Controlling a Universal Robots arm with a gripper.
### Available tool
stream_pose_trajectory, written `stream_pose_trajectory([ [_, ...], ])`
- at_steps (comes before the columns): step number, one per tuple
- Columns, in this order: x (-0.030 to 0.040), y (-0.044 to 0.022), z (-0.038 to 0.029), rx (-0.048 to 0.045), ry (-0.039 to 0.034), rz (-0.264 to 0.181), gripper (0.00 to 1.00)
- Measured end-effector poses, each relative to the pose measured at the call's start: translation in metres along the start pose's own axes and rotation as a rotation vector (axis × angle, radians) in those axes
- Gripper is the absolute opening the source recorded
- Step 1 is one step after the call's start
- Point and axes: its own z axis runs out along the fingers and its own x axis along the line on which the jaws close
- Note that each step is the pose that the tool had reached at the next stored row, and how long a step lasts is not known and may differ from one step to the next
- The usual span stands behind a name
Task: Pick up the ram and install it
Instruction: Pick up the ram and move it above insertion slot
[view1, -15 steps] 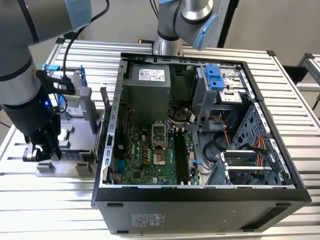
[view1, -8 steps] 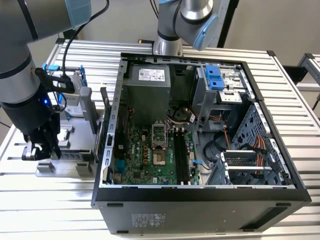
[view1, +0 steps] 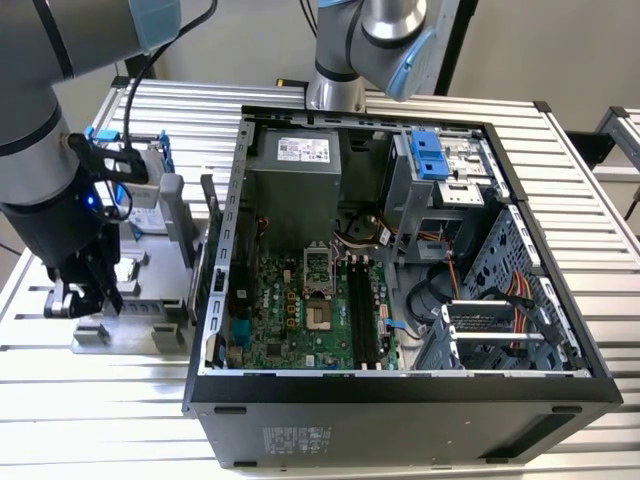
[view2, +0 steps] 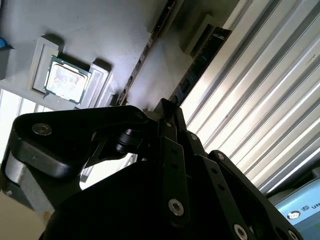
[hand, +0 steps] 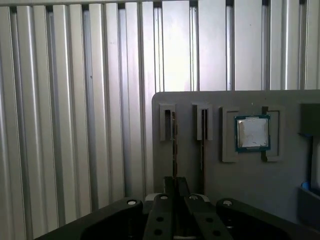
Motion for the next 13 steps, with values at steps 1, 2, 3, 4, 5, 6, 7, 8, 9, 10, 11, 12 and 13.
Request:
stream_pose_trajectory([
  [1,0.0000,-0.0001,-0.0005,0.0001,-0.0002,0.000,0.00],
  [2,0.0001,-0.0001,-0.0012,0.0001,-0.0002,0.000,0.00],
  [3,0.0001,-0.0001,-0.0018,0.0000,-0.0001,0.000,0.00],
  [4,0.0001,-0.0001,-0.0024,0.0001,-0.0002,0.000,0.00],
  [5,0.0001,-0.0001,-0.0031,0.0001,-0.0002,0.000,0.00],
  [6,0.0001,-0.0001,-0.0035,0.0002,-0.0002,0.000,0.00],
  [7,0.0001,-0.0001,-0.0041,0.0001,-0.0003,0.000,0.00],
  [8,0.0001,-0.0001,-0.0046,0.0001,-0.0002,0.000,0.00],
  [9,0.0001,-0.0001,-0.0052,0.0000,-0.0001,0.000,0.00],
  [10,0.0001,-0.0001,-0.0057,0.0001,-0.0002,0.000,0.00],
  [11,0.0001,-0.0001,-0.0063,0.0000,-0.0001,0.000,0.00],
  [12,0.0001,-0.0001,-0.0069,0.0001,-0.0002,0.000,0.00],
  [13,0.0001,-0.0001,-0.0075,0.0001,-0.0002,0.000,0.00],
])
